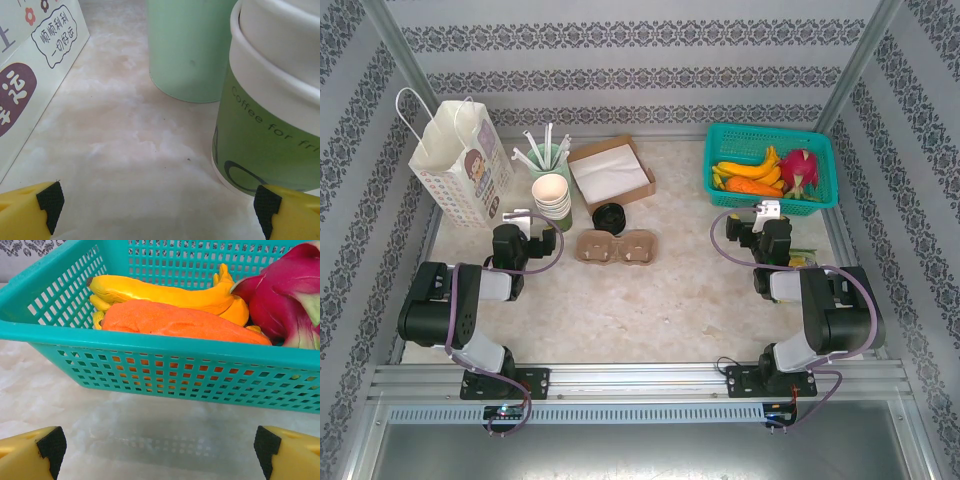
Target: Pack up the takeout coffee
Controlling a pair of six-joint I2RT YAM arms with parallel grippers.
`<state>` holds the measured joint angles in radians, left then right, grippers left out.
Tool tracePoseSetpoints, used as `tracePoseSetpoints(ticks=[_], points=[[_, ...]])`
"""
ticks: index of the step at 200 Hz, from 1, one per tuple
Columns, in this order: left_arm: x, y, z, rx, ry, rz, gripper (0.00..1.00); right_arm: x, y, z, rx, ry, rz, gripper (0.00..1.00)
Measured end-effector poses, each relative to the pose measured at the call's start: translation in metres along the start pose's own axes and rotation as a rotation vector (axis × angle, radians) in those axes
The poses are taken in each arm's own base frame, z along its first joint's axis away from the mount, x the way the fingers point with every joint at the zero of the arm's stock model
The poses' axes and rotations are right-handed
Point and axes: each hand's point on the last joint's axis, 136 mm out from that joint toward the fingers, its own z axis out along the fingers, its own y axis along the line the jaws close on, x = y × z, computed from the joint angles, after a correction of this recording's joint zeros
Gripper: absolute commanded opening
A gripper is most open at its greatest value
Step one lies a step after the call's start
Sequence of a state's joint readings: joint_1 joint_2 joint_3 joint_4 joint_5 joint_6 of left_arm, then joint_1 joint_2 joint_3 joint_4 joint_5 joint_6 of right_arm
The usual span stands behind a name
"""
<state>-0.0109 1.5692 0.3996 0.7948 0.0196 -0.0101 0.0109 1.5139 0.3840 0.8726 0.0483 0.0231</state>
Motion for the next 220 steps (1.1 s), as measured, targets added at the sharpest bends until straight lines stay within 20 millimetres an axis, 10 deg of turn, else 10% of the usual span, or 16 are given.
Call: tracePoseSetpoints(ticks=[220], points=[[-0.0034, -0.0013, -0.0025, 0.008, -0.001, 0.001, 1.0, 0.0003, 0.0003, 0.0, -0.002, 0.001, 0.0, 0.98]])
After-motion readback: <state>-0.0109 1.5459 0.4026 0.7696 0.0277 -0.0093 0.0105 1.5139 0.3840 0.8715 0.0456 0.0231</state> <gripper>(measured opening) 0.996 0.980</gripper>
